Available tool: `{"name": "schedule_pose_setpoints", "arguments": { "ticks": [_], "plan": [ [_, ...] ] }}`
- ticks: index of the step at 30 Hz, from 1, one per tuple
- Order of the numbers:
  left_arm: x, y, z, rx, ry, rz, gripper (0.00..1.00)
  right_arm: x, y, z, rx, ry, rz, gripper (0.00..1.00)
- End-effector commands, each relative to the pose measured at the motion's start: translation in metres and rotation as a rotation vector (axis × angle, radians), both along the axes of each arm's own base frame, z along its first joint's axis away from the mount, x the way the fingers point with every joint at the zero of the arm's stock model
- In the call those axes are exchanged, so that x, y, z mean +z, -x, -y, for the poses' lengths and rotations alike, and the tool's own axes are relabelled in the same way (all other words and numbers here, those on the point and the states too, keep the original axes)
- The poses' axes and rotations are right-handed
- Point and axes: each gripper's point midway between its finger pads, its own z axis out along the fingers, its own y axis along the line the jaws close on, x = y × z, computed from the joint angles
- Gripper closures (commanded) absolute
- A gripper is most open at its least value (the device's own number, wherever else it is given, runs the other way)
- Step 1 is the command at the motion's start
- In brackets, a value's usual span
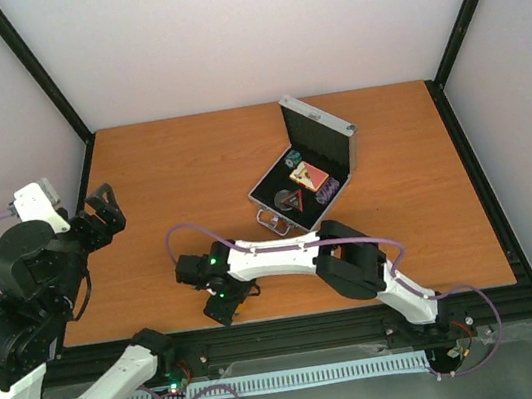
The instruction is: Pack up texas hold em set
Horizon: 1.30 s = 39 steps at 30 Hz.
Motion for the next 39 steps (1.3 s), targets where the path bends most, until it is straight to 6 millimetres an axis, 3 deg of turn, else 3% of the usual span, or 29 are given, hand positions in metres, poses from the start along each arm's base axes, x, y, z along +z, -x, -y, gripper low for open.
{"name": "schedule_pose_setpoints", "arguments": {
  "ticks": [1, 6, 12, 21, 30, 39],
  "plan": [
    [0.003, 0.001, 0.001, -0.008, -0.003, 0.004, 0.0, -0.007, -0.009, 0.002, -0.007, 0.033, 0.026, 0.13],
    [-0.004, -0.002, 0.002, -0.01, -0.009, -0.012, 0.0, -0.006, -0.007, 0.01, -0.009, 0.049, 0.024, 0.16],
    [-0.01, -0.004, 0.003, -0.006, 0.0, -0.02, 0.0, -0.006, -0.01, 0.02, -0.01, 0.075, 0.047, 0.34],
    [-0.012, -0.004, 0.002, 0.0, -0.006, -0.029, 0.0, -0.005, -0.015, 0.023, -0.014, 0.079, 0.065, 0.5],
    [-0.012, -0.003, 0.002, 0.001, 0.007, -0.026, 0.0, 0.039, -0.054, 0.028, -0.062, 0.047, 0.159, 0.53],
    [-0.011, 0.001, -0.001, 0.007, 0.001, -0.021, 0.0, 0.064, -0.106, 0.048, -0.151, 0.03, 0.202, 0.53]
  ]
}}
